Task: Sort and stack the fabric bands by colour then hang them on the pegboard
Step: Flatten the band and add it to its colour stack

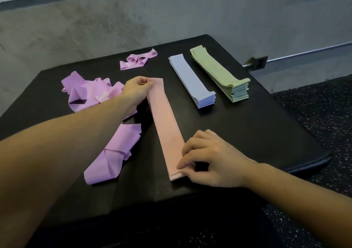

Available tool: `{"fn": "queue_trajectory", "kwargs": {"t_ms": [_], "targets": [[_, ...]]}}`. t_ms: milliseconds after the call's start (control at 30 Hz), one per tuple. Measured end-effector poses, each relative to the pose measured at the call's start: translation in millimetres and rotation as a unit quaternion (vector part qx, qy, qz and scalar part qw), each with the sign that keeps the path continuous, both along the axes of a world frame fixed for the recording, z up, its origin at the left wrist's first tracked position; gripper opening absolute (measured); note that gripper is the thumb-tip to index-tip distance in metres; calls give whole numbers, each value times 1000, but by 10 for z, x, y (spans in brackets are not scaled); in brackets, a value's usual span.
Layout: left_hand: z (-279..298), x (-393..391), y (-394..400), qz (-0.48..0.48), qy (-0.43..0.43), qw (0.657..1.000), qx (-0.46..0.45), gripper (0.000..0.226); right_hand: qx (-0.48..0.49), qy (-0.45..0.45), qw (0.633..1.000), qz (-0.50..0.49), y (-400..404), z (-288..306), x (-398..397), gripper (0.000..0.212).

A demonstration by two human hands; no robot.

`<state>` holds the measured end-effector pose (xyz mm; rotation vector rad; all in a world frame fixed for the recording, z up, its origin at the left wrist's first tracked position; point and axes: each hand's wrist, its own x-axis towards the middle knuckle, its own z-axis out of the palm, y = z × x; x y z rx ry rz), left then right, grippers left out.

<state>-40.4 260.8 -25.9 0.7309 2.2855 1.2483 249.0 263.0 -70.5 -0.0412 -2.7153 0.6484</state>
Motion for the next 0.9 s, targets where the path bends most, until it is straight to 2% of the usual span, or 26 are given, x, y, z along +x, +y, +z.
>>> {"fn": "queue_trajectory", "kwargs": {"t_ms": [133, 300, 467, 567, 700, 767, 900], "targets": [[-52, -86, 46, -36, 29, 997, -54, 17, -21, -44, 999, 1, 10, 12, -9, 27], [24, -188, 68, -135, 50, 981, -130, 41, -37, -55, 998, 0, 19, 4, -27, 25], [163, -205, 108, -207, 152, 941, -220, 47, -72, -28, 996, -38, -11, 28, -27, 23], [252, -136, 139, -225, 204, 919, -252, 49, -134, -42, 986, -85, -39, 60, -34, 26], [363, -94, 38, -223, 220, 921, -231, 41, -228, -29, 961, -157, -125, 80, -96, 19], [428, -113, -78, -214, 230, 927, -206, 38, -280, -39, 939, -194, -183, 127, -138, 26], [537, -193, -388, -179, 232, 950, -111, 36, -263, -106, 921, -268, -227, 211, -233, 45]]}}
